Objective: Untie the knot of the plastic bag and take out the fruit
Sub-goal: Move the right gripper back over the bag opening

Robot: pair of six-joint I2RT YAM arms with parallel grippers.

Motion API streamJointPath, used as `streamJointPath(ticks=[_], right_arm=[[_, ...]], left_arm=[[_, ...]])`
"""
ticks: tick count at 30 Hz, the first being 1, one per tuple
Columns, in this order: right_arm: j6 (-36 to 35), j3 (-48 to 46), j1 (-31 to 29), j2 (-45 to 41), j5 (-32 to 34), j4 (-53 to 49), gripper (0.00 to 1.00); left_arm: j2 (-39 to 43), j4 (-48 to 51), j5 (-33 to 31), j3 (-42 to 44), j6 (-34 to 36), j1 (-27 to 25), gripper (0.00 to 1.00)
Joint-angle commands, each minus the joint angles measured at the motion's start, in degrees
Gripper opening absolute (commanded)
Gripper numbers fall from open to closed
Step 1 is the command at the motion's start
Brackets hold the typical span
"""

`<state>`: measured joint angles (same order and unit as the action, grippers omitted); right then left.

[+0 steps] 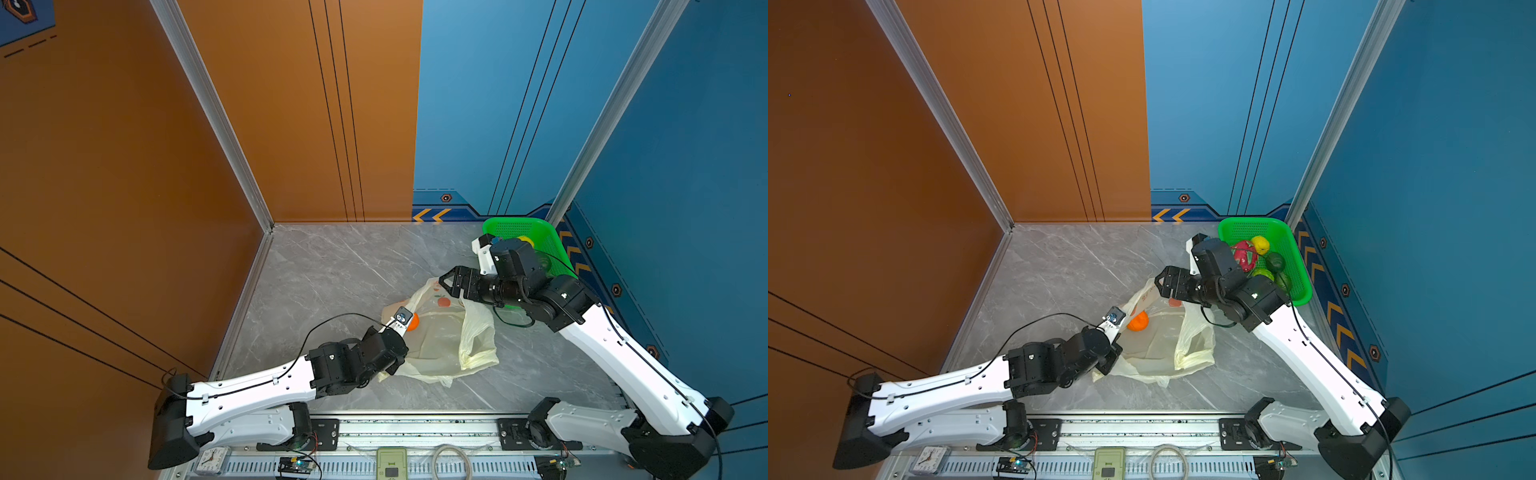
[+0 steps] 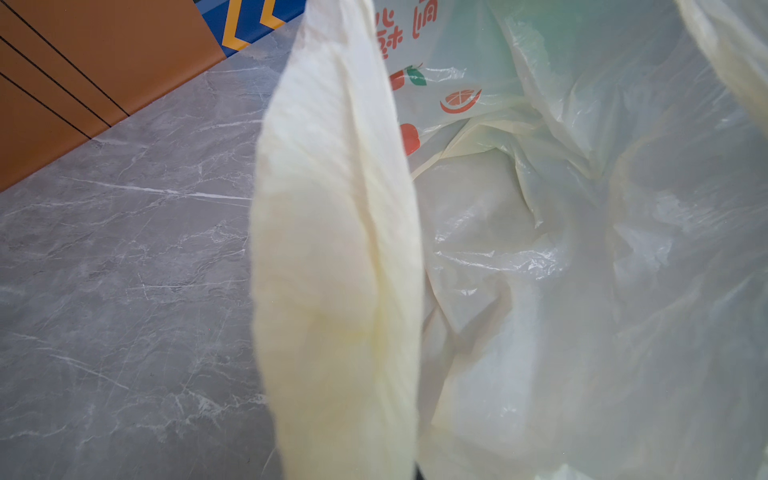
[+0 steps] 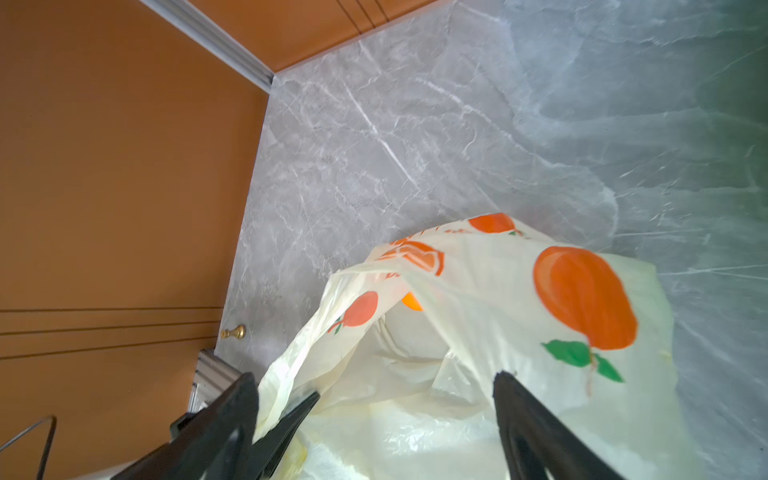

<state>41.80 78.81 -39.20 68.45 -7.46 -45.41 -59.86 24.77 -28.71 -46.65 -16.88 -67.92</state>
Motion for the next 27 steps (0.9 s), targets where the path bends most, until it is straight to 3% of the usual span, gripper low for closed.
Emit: streamJointPath(ticks=[1,15,27], right_arm=[[4.29,-0.51,-4.38,-0.07,4.62,-0.02,0.89],[10.92,-15.81,-14.87,0.43,9.67,11.1,0.84],[10.23,-24.44,-20.44,7.5,13.86,17.8,0.83]], left_arm=[[0.92,-0.75,-0.56,-0.85,0.8,0.5,0.0],[1.23,-1.31,-0.36,-1.43,-0.08,0.84,0.0],[-0.48,-1.45,-0.08,-2.81,-0.69,0.78,0.0]])
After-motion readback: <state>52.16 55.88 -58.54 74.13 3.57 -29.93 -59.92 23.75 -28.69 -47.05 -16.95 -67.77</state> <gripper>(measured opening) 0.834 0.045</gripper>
